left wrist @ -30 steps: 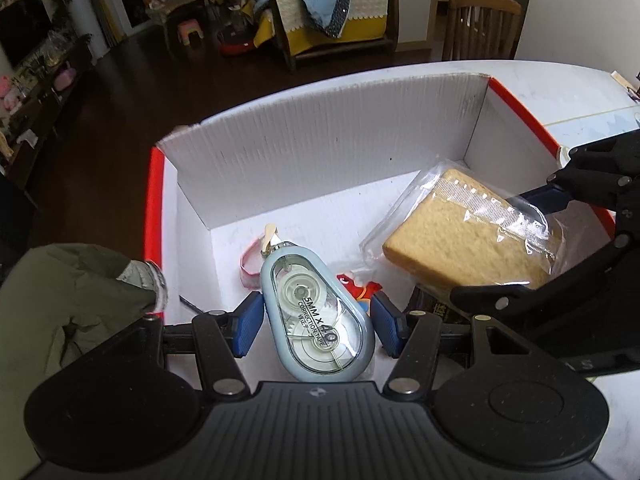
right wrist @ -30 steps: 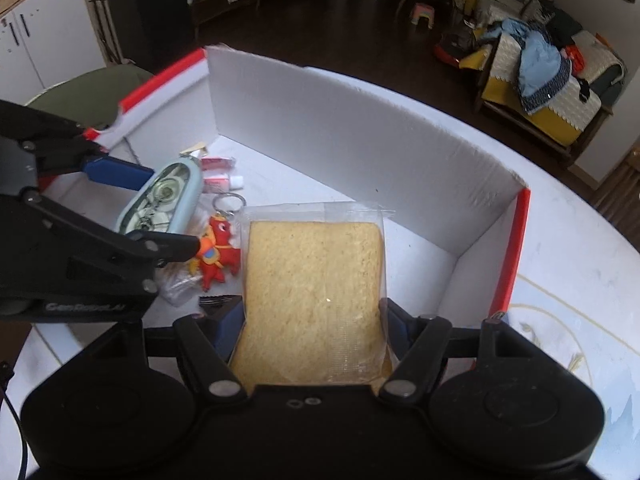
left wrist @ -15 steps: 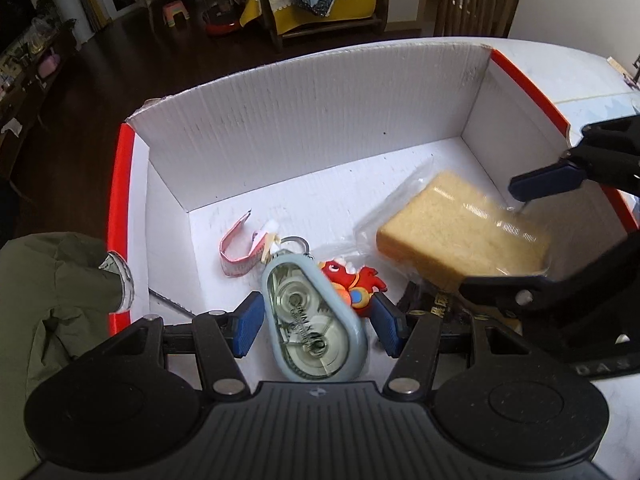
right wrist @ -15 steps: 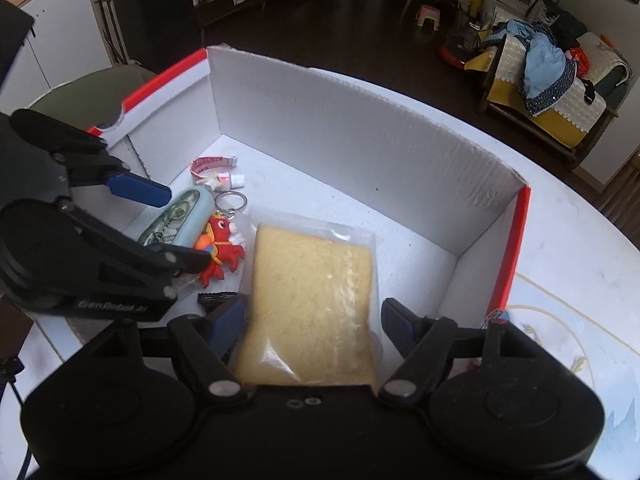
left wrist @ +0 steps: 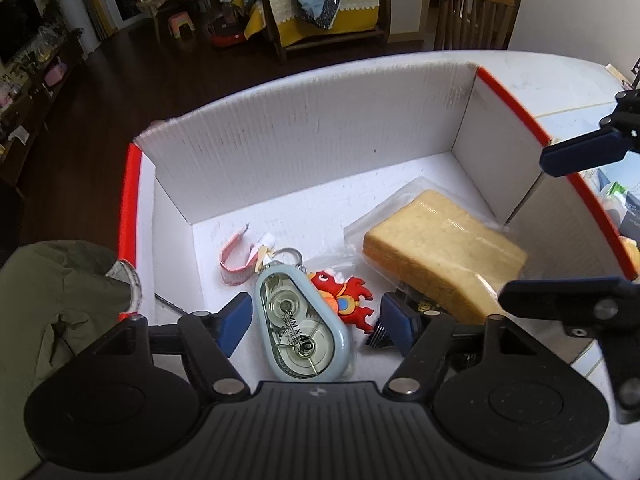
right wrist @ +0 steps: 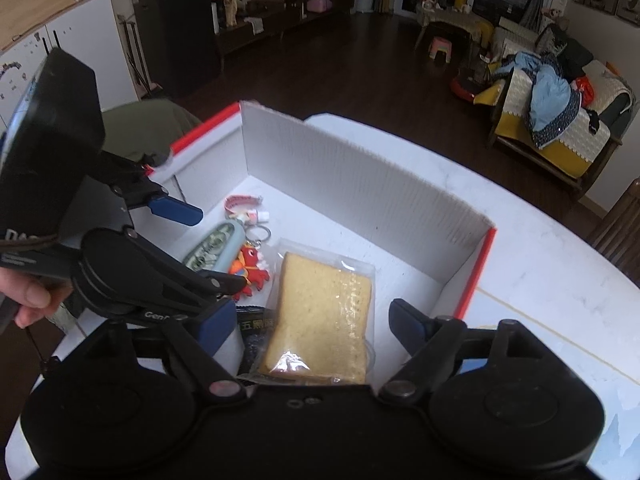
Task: Organize objects
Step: 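Lower the cake packet and correction tape into the box and open both tools, then withdraw both tools from the box back over the table items, then grasp the bunny-face plush with the right tool while the left tool grasps the yellow pig toy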
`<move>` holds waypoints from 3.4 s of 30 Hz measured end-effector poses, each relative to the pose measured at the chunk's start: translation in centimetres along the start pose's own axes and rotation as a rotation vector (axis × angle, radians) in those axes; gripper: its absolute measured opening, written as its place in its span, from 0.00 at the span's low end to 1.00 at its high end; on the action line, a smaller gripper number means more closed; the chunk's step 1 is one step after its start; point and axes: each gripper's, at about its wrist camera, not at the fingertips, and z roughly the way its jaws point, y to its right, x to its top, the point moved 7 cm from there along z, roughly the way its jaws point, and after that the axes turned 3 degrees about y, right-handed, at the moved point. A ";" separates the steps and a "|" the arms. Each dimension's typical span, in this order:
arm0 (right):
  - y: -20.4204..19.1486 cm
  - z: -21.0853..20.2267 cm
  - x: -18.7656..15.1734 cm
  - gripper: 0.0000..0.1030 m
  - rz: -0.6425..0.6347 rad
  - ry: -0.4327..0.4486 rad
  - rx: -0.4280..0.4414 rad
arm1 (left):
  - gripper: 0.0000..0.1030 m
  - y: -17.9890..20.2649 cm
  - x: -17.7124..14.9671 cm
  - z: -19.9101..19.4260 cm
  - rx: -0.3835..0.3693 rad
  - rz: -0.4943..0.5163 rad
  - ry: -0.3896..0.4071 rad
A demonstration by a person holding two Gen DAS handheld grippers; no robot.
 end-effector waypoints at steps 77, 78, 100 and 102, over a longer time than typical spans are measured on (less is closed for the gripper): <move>15.9 -11.2 -25.6 0.91 0.057 0.017 -0.013 | 0.98 30.3 -0.4 -1.1 -0.043 0.014 0.122; 15.9 -11.0 -25.6 0.91 0.055 0.013 -0.013 | 0.98 30.4 -0.3 -0.6 -0.044 0.019 0.114; 15.4 -7.1 -25.2 0.69 0.074 -0.041 0.002 | 0.97 30.0 0.6 4.1 -0.028 0.047 0.075; 15.4 -7.0 -25.3 0.60 0.080 -0.042 0.001 | 0.97 30.0 0.6 4.1 -0.030 0.048 0.082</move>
